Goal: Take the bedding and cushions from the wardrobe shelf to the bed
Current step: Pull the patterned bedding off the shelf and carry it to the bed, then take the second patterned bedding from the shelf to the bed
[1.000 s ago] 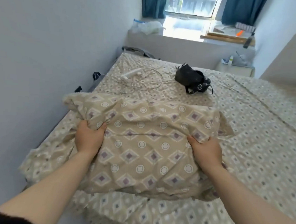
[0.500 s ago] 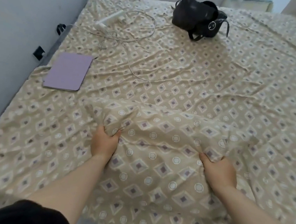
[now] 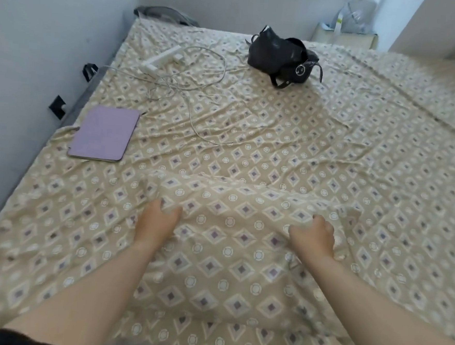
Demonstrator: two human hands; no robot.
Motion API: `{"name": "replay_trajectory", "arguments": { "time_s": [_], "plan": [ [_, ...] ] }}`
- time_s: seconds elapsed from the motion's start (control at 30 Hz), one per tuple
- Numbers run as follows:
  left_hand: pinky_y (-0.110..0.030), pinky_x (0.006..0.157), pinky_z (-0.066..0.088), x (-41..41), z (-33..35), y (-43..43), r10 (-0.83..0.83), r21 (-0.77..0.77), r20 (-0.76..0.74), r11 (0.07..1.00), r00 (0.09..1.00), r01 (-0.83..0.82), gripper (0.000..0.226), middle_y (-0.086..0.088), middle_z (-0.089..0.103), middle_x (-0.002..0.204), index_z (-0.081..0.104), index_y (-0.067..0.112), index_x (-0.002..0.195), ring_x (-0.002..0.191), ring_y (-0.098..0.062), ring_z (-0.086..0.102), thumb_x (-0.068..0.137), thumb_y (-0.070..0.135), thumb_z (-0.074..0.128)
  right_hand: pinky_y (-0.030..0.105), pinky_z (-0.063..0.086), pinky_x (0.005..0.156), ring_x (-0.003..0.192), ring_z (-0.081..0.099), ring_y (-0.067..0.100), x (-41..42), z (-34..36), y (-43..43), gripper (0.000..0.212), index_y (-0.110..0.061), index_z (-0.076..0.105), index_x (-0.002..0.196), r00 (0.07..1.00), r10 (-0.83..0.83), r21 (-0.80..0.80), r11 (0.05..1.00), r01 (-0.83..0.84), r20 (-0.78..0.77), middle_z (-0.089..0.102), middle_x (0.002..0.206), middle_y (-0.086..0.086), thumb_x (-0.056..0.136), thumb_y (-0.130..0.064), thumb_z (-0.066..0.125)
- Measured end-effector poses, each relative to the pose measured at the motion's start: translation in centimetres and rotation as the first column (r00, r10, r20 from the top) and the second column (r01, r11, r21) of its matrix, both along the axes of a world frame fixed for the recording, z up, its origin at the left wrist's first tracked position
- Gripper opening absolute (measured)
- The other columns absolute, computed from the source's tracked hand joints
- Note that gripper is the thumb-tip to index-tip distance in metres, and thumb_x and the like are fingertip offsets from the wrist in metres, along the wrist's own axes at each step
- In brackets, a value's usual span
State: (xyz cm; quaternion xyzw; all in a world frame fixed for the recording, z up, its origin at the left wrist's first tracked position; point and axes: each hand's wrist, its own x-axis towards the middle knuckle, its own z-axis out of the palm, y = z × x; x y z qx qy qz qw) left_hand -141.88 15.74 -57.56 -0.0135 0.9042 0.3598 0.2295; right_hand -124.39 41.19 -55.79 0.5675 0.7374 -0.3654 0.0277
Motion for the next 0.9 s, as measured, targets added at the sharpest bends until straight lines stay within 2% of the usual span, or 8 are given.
{"name": "replay_trajectory", "arguments": {
  "time_s": [0.13,0.27,0.33,0.43,0.57,0.67,0.77,0.9],
  "plan": [
    [-0.039,0.105,0.033,1.7,8.0,1.0,-0.115,0.152,-0.065,0.981,0.991,0.124,0.060,-0.003,0.042,0.148,0.040,0.016,0.143,0.135,-0.022,0.039,0.092,0.048,0.048,0.043,0.033,0.109,0.142,0.025,0.028,0.1,7.7,-2.2,0.069,-0.017,0.028,0.146,0.962,0.116,0.039,0.993,-0.109,-0.246,0.012,0.158,0.003,0.085,-0.033,0.057],
    [-0.036,0.103,0.034,3.7,16.6,1.9,-0.149,0.280,-0.208,0.938,0.967,0.204,0.053,0.003,0.045,0.146,0.044,0.022,0.140,0.133,-0.016,0.040,0.094,0.048,0.046,0.039,0.028,0.114,0.142,0.025,0.018,2.0,16.1,-3.3,0.062,-0.022,0.031,0.145,0.898,0.176,0.116,0.983,-0.141,-0.403,0.020,0.156,-0.005,0.090,-0.037,0.057],
    [-0.034,0.100,0.035,5.1,21.5,3.2,-0.157,0.352,-0.269,0.902,0.950,0.249,0.049,0.004,0.047,0.143,0.047,0.024,0.138,0.131,-0.015,0.042,0.094,0.046,0.047,0.039,0.030,0.113,0.139,0.031,0.016,4.1,21.4,-2.9,0.058,-0.025,0.034,0.142,0.850,0.180,0.174,0.979,-0.106,-0.495,0.028,0.151,-0.008,0.091,-0.037,0.057],
    [-0.037,0.103,0.036,7.2,28.1,5.6,-0.222,0.394,-0.371,0.842,0.901,0.370,0.047,0.007,0.046,0.144,0.046,0.029,0.138,0.133,-0.017,0.041,0.093,0.040,0.053,0.046,0.033,0.113,0.138,0.034,0.018,7.4,28.4,-1.6,0.053,-0.029,0.038,0.138,0.776,0.178,0.282,0.959,-0.001,-0.605,0.030,0.151,-0.009,0.090,-0.038,0.059],
    [-0.040,0.105,0.036,10.1,36.6,10.2,-0.253,0.421,-0.514,0.758,0.820,0.498,0.052,0.005,0.045,0.145,0.046,0.026,0.139,0.133,-0.018,0.041,0.090,0.039,0.058,0.046,0.035,0.110,0.134,0.039,0.019,13.3,37.4,1.0,0.052,-0.030,0.041,0.136,0.717,0.201,0.421,0.896,0.141,-0.667,0.036,0.143,-0.011,0.088,-0.040,0.059],
    [-0.033,0.098,0.038,14.5,43.2,14.7,-0.269,0.483,-0.585,0.643,0.765,0.595,0.059,0.003,0.053,0.133,0.050,0.021,0.134,0.121,-0.016,0.049,0.079,0.041,0.061,0.035,0.040,0.099,0.124,0.047,0.017,20.1,43.8,3.0,0.047,-0.034,0.045,0.132,0.677,0.189,0.465,0.849,0.251,-0.711,0.042,0.131,-0.014,0.088,-0.041,0.059],
    [-0.031,0.095,0.039,19.9,48.2,18.7,-0.299,0.533,-0.615,0.524,0.730,0.664,0.050,0.001,0.054,0.132,0.051,0.019,0.134,0.119,-0.014,0.050,0.086,0.026,0.065,0.029,0.040,0.088,0.114,0.054,0.016,26.7,48.2,4.2,0.044,-0.038,0.046,0.126,0.618,0.168,0.468,0.806,0.363,-0.768,0.047,0.128,-0.011,0.084,-0.044,0.057],
    [-0.022,0.087,0.040,28.8,52.9,23.3,-0.356,0.680,-0.569,0.305,0.742,0.667,0.057,0.000,0.058,0.128,0.055,0.017,0.130,0.116,-0.011,0.053,0.076,0.033,0.062,0.024,0.041,0.088,0.108,0.050,-0.007,36.3,51.7,5.0,0.044,-0.037,0.047,0.123,0.554,0.159,0.489,0.700,0.521,-0.817,0.052,0.126,-0.010,0.080,-0.046,0.054]
  ]
}}
